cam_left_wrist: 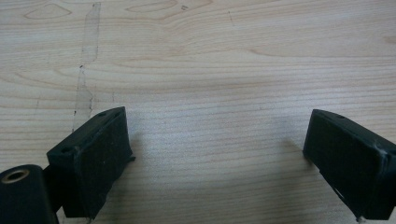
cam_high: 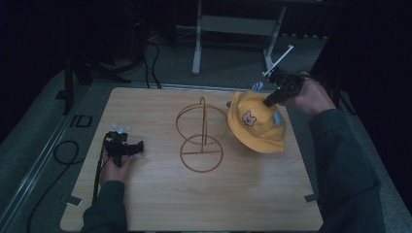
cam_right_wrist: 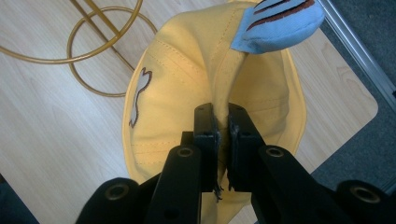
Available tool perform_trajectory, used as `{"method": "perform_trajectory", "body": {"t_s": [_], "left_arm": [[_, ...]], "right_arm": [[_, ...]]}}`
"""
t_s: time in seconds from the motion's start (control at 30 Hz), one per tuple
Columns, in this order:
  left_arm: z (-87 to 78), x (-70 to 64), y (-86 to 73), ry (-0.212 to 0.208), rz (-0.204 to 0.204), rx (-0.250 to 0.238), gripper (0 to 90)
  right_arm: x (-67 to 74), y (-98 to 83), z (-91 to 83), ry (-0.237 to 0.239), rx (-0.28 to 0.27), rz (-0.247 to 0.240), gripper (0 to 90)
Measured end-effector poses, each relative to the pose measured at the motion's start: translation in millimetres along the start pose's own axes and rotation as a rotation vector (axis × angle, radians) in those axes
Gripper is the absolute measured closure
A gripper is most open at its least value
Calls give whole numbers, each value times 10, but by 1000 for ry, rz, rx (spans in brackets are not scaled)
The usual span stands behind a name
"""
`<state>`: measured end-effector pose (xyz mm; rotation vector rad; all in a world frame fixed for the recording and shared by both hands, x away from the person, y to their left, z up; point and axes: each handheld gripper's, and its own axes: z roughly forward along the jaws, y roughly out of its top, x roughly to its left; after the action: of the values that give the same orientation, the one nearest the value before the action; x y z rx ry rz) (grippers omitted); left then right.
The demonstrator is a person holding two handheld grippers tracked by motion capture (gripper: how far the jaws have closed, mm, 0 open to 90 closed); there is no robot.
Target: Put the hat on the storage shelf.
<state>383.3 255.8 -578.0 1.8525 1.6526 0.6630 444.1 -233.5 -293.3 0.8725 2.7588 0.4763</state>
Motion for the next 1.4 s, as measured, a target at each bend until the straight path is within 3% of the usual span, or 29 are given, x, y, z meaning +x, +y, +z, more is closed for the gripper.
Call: {"method": "perform_trajectory", "body": {"t_s": [0.47, 1.4], "left_arm": [[-1, -1, -1, 1, 0, -1, 73], [-1, -2, -1, 1, 0, 0, 73]], "right_arm": [[31, 18, -189, -5, -62, -61, 843], [51, 89, -464, 8, -100, -112, 844]]}}
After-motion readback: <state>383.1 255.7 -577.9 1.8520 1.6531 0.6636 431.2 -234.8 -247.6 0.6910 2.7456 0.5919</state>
